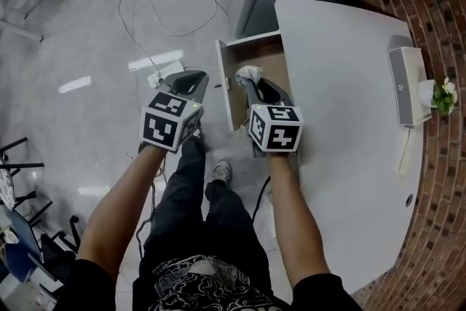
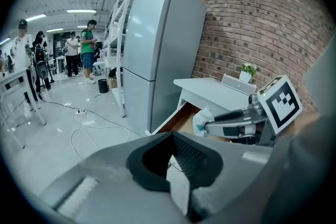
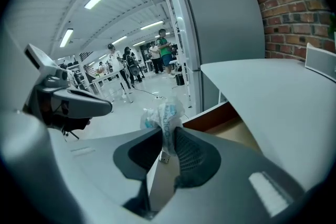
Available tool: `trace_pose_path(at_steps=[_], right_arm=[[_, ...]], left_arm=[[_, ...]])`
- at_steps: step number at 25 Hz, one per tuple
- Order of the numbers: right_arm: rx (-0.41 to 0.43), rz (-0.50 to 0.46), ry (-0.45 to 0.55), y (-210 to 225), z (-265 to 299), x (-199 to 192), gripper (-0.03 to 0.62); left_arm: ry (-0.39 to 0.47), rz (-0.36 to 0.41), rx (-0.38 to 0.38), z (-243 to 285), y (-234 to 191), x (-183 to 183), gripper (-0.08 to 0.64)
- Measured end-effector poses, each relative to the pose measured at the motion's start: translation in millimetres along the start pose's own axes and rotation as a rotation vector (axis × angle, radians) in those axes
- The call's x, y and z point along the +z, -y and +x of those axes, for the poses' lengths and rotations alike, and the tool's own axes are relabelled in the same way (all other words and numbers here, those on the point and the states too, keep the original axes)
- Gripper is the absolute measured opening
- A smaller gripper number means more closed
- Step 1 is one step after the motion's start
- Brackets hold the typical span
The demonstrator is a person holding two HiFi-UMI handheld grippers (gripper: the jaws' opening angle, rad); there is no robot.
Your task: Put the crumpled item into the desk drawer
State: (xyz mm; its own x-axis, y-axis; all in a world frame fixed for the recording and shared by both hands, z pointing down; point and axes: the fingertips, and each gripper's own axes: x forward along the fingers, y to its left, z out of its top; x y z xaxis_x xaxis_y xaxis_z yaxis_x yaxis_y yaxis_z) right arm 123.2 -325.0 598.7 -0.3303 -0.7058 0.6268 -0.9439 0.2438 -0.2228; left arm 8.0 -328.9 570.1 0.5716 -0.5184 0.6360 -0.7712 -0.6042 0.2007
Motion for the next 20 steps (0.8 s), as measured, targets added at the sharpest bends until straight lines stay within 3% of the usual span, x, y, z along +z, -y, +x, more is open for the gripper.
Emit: trace_pose_path(at_steps=[20], right_arm=[[-0.045,0.064,-0.175,42,88,-73,0.077]], left_arm=[[-0.033,-0.064,-0.075,82,-27,-25,-0.002]])
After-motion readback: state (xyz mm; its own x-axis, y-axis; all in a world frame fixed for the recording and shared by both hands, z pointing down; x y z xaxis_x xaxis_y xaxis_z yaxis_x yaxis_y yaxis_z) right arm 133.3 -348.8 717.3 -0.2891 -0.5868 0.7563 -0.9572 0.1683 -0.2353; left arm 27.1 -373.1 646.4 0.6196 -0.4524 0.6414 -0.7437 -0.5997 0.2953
